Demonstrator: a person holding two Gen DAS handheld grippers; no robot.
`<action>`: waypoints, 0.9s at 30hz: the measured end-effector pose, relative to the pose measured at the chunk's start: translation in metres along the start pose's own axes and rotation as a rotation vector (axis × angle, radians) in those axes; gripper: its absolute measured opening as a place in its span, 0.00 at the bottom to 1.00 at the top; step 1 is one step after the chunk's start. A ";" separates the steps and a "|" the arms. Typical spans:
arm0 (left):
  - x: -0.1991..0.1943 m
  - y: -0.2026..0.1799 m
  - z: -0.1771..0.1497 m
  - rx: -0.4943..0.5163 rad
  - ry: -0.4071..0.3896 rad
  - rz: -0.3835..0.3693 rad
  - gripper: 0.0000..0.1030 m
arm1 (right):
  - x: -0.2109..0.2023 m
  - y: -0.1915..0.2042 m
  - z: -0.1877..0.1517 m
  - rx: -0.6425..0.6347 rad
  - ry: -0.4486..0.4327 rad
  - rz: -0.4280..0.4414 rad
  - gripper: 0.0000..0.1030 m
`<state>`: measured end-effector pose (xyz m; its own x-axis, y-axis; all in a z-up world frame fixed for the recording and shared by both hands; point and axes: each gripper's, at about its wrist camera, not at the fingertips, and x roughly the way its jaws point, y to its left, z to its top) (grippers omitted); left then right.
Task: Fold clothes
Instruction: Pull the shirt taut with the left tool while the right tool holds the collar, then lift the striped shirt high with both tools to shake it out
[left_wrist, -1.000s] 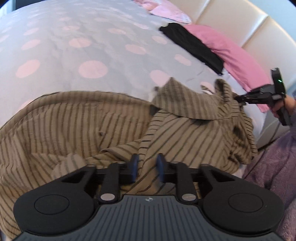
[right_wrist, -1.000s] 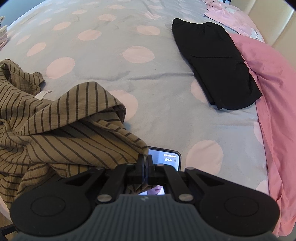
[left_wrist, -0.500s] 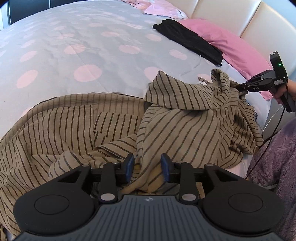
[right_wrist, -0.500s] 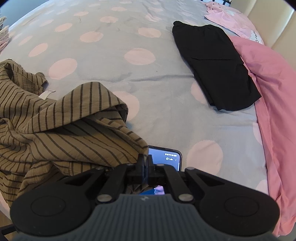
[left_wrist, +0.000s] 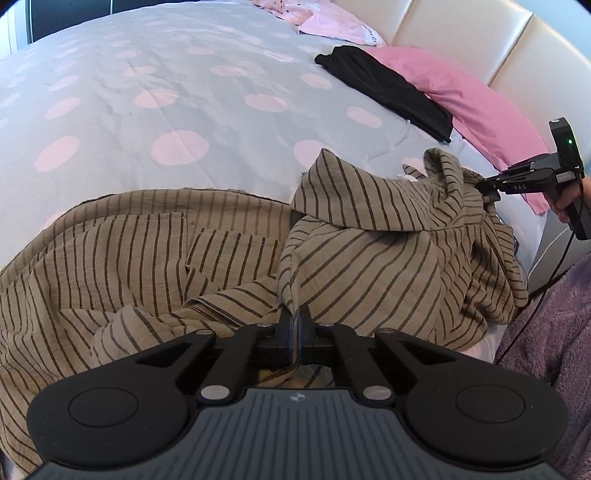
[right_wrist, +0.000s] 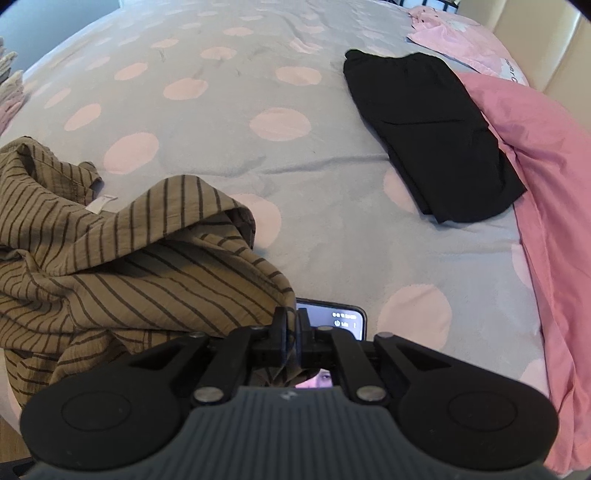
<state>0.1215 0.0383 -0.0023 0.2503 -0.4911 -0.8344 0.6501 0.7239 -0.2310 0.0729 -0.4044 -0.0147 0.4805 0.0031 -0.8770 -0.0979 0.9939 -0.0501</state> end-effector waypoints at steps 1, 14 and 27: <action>0.000 0.000 0.000 0.001 0.000 0.004 0.00 | -0.001 0.000 0.001 -0.006 -0.008 0.007 0.29; 0.003 -0.003 -0.002 0.009 0.015 0.020 0.00 | 0.014 -0.020 0.019 0.128 -0.078 0.063 0.39; -0.049 -0.003 0.014 -0.028 -0.211 0.173 0.00 | -0.042 0.008 0.038 0.075 -0.229 -0.036 0.02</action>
<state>0.1170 0.0533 0.0465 0.5016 -0.4469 -0.7408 0.5655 0.8173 -0.1101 0.0855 -0.3923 0.0397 0.6687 -0.0156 -0.7434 -0.0168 0.9992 -0.0360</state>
